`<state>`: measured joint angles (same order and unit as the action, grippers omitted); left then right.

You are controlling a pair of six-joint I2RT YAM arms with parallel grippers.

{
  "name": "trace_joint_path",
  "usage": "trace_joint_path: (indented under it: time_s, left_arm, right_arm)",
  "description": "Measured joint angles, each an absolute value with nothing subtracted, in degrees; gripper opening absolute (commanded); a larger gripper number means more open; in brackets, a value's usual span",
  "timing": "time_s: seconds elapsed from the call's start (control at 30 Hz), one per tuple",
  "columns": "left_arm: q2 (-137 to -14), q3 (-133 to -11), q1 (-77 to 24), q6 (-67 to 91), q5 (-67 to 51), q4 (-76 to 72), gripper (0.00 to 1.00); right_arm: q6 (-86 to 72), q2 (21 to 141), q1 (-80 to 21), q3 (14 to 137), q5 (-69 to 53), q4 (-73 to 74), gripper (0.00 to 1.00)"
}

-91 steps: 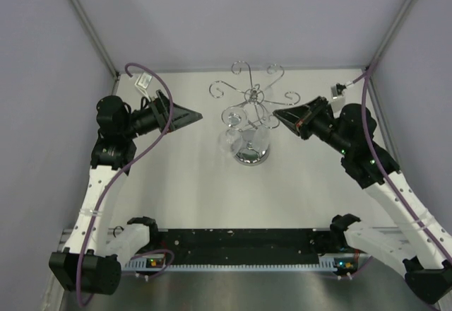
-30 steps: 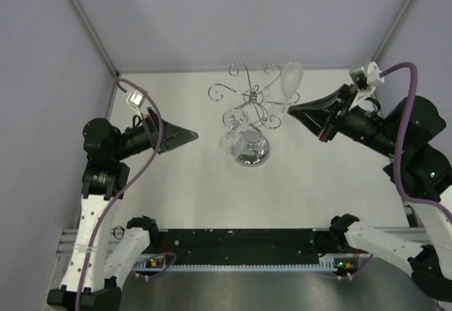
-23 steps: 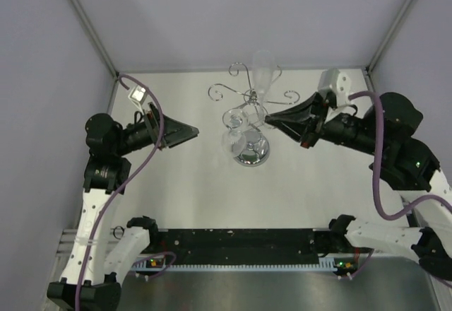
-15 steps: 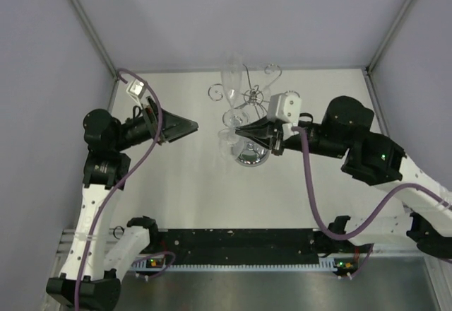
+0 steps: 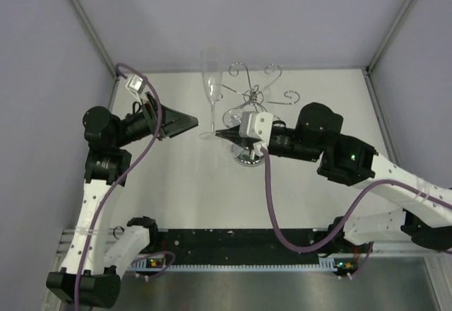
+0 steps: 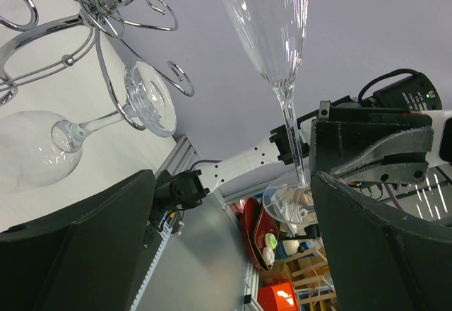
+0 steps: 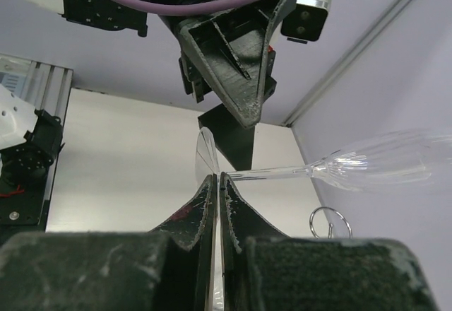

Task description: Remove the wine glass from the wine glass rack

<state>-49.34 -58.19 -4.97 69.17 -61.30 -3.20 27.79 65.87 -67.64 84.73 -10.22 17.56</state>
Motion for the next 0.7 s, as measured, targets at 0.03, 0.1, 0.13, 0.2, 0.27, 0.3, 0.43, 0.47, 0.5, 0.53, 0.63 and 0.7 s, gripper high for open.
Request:
trace_joint_path:
  time_s: [0.03, 0.1, 0.13, 0.2, 0.27, 0.3, 0.43, 0.47, 0.5, 0.53, 0.63, 0.7]
  left_arm:
    - [-49.6, -58.2, -5.0, 69.3, -61.3, -3.4, 0.98]
    - [-49.9, -58.2, -5.0, 69.5, -61.3, -3.9, 0.98]
    - [-50.1, -58.2, -5.0, 69.6, -61.3, -4.2, 0.98]
    - [-50.2, -58.2, -5.0, 69.8, -61.3, -4.6, 0.98]
    - [-50.2, -58.2, -5.0, 70.0, -61.3, -5.0, 0.98]
    - [-50.3, -58.2, -5.0, 70.0, -61.3, -5.2, 0.98]
    - [-50.3, -58.2, -5.1, 70.0, -61.3, -5.6, 0.96]
    - [-50.3, -58.2, -5.1, 70.1, -61.3, -5.6, 0.96]
    - [-50.3, -58.2, -5.1, 70.1, -61.3, -5.7, 0.95]
    - [-50.3, -58.2, -5.1, 70.1, -61.3, -5.7, 0.95]
    - [-50.3, -58.2, -5.3, 70.1, -61.3, -5.7, 0.9]
    - [-50.3, -58.2, -5.4, 70.2, -61.3, -5.9, 0.85]
  right_arm:
    - [27.9, 66.3, -67.9, 84.7, -10.1, 17.2, 0.0]
    - [28.2, 67.5, -68.4, 84.7, -9.9, 16.5, 0.0]
    - [28.3, 68.1, -68.7, 84.7, -9.9, 16.2, 0.0]
    - [28.5, 69.1, -69.4, 84.7, -9.8, 15.6, 0.0]
    - [28.5, 70.0, -70.0, 84.7, -9.7, 15.4, 0.0]
    - [28.5, 70.5, -70.2, 84.7, -9.7, 15.3, 0.0]
    - [28.5, 71.9, -71.1, 84.7, -9.5, 14.7, 0.0]
    - [28.6, 72.2, -71.3, 84.7, -9.4, 14.6, 0.0]
    - [28.5, 72.5, -71.5, 84.7, -9.3, 14.5, 0.0]
    - [28.5, 72.7, -71.6, 84.7, -9.3, 14.4, 0.0]
    - [28.5, 73.3, -72.2, 84.7, -9.0, 13.8, 0.0]
    - [28.6, 73.8, -72.5, 84.7, -8.7, 13.0, 0.0]
